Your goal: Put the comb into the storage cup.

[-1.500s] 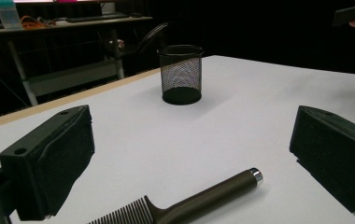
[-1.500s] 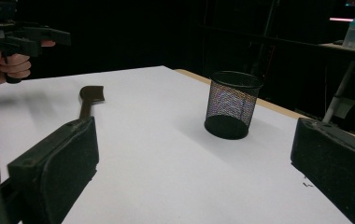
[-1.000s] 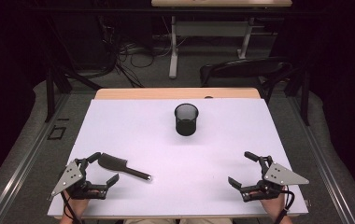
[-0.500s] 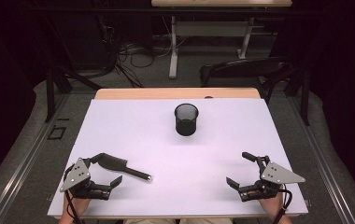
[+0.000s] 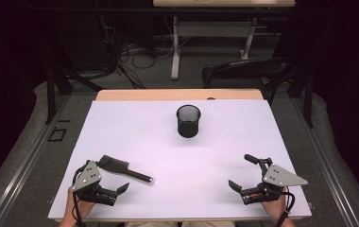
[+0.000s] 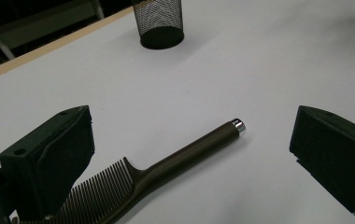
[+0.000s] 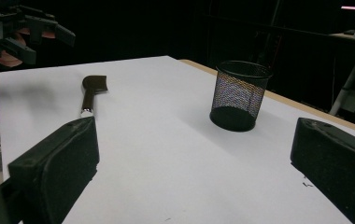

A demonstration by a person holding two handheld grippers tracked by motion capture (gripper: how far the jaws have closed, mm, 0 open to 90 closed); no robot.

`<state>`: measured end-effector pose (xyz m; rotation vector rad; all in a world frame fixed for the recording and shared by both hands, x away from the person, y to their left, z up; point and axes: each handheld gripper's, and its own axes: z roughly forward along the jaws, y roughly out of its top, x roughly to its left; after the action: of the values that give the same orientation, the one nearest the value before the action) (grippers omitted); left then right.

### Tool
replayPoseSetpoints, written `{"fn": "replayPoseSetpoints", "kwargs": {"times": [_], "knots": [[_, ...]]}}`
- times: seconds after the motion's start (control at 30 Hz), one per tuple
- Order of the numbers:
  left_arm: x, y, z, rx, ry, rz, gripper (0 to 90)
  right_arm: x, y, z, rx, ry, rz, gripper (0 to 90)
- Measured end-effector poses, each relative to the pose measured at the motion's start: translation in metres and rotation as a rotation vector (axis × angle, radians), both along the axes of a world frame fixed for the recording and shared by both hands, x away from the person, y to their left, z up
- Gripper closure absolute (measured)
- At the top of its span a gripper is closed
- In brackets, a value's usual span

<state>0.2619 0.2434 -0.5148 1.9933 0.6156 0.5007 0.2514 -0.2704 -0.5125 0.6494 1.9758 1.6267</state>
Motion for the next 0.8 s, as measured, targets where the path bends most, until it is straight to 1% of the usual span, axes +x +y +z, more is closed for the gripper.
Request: {"fn": "replayPoseSetpoints", "kwargs": {"times": [0.03, 0.1, 0.13, 0.27, 0.3, 0.33, 0.43, 0.5, 0.53, 0.57, 0.63, 0.7, 0.73, 0.77, 0.8], "knots": [[0.000, -0.001, 0.000, 0.011, 0.001, -0.003, 0.0, 0.000, 0.000, 0.000, 0.001, 0.002, 0.000, 0.8], [0.000, -0.005, 0.002, 0.039, 0.017, -0.014, 0.0, 0.000, 0.000, 0.000, 0.002, 0.004, 0.001, 0.8], [0.000, -0.005, 0.002, 0.039, 0.017, -0.014, 0.0, -0.001, 0.000, 0.000, 0.003, 0.006, 0.000, 0.9], [0.001, -0.010, 0.004, 0.079, 0.051, -0.029, 0.0, 0.000, 0.000, 0.000, -0.002, 0.000, 0.000, 0.9], [0.001, -0.010, 0.004, 0.079, 0.051, -0.029, 0.0, 0.000, 0.000, 0.000, -0.002, 0.000, 0.000, 0.9], [0.001, -0.011, 0.005, 0.100, 0.067, -0.035, 0.0, 0.000, 0.000, 0.000, -0.001, 0.001, 0.000, 0.9], [0.001, -0.013, 0.005, 0.110, 0.078, -0.038, 0.0, 0.000, 0.000, 0.000, -0.002, 0.002, 0.001, 0.9], [0.002, -0.015, 0.006, 0.134, 0.091, -0.038, 0.5, -0.001, 0.000, 0.000, 0.001, 0.008, 0.001, 1.0], [0.002, -0.016, 0.007, 0.136, 0.095, -0.044, 1.6, -0.001, 0.000, 0.000, -0.004, 0.006, 0.001, 0.9], [0.002, -0.017, 0.009, 0.157, 0.102, -0.052, 4.3, -0.001, 0.000, 0.000, -0.006, 0.005, 0.001, 1.0], [0.002, -0.019, 0.011, 0.172, 0.114, -0.073, 10.3, -0.001, 0.000, 0.000, -0.006, 0.007, 0.002, 1.0], [0.003, -0.021, 0.012, 0.193, 0.120, -0.079, 17.9, -0.001, 0.000, 0.000, -0.006, 0.009, 0.002, 1.0], [0.003, -0.021, 0.012, 0.193, 0.120, -0.079, 20.4, -0.001, 0.000, 0.000, -0.007, 0.010, 0.001, 1.0], [0.003, -0.022, 0.013, 0.208, 0.121, -0.090, 20.4, -0.001, 0.000, 0.000, -0.007, 0.010, 0.001, 1.0], [0.003, -0.024, 0.014, 0.217, 0.121, -0.100, 27.4, -0.001, 0.000, -0.001, -0.007, 0.011, 0.000, 1.0]]}}
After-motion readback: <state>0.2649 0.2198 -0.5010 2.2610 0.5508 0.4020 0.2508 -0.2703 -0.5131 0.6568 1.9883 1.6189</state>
